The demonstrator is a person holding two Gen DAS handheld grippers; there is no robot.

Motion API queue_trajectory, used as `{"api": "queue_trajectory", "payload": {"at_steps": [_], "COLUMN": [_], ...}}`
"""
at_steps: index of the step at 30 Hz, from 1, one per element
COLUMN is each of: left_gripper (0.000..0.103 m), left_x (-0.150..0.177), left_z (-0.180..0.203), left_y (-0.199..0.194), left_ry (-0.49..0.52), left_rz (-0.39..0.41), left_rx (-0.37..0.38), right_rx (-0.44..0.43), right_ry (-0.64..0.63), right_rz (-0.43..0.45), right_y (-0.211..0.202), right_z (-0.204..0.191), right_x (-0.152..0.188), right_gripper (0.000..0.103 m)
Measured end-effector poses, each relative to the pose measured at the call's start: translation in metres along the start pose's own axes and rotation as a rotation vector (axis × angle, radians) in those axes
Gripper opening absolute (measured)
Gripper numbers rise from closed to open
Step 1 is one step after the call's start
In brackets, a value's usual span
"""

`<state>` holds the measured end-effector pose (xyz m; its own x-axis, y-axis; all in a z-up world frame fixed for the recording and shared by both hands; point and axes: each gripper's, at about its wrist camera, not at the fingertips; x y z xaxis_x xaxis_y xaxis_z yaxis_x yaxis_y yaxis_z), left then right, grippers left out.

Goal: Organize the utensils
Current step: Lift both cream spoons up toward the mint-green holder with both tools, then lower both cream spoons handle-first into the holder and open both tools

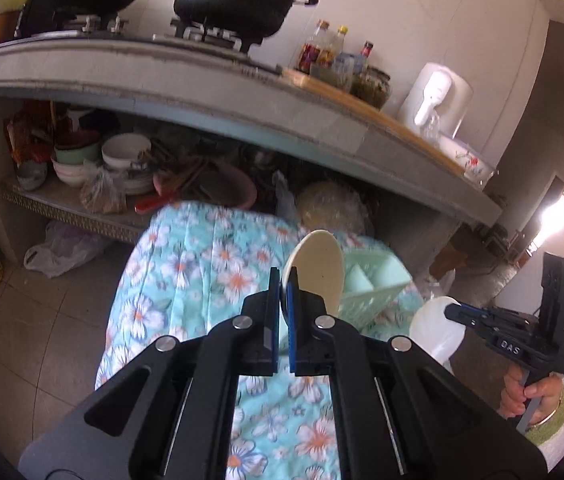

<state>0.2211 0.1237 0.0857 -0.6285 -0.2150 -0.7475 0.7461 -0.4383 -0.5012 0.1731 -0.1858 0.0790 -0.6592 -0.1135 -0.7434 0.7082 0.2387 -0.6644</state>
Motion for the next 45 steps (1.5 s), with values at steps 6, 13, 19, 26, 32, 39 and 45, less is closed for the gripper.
{"api": "queue_trajectory", "payload": {"at_steps": [6,13,19,26,32,39,45], "left_gripper": [0.002,0.003,0.003,0.003,0.003,0.026,0.042], "left_x": [-0.056,-0.058,-0.038,-0.02,-0.003,0.011,0.021], "left_z": [0.026,0.04,0.031,0.022,0.016,0.011,0.012], "left_y": [-0.004,0.049,0.088,0.11,0.122,0.124,0.105], "left_ry": [-0.019,0.041,0.08,0.114,0.119,0.09,0.072], "left_rz": [0.221,0.274,0.261,0.254,0.205,0.134,0.135], "left_rx": [-0.067,-0.201,-0.279,-0.321,-0.32,-0.284,-0.262], "right_rx": [0.145,0.23,0.272,0.315,0.291,0.198,0.104], "right_ry": [-0.013,-0.002,-0.055,-0.126,-0.156,-0.145,-0.043], "right_rz": [0.254,0.334,0.321,0.314,0.288,0.203,0.155], "right_y": [-0.049,-0.022,0.027,0.058,0.075,0.089,0.085], "right_z": [0.017,0.04,0.045,0.039,0.036,0.037,0.048], "right_x": [-0.062,-0.099,-0.099,-0.086,-0.07,-0.049,-0.035], "right_gripper": [0.003,0.003,0.003,0.003,0.003,0.005,0.029]}}
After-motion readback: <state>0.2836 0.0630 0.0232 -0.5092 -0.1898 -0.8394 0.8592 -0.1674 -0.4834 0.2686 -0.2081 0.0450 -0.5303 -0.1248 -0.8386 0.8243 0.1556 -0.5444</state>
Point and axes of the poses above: each gripper's, at about its wrist camera, not at the fingertips, and y roughly the way its jaws point, z to its right, x to its underside, and after that the axes turned 6 degrees about -y, right-handed
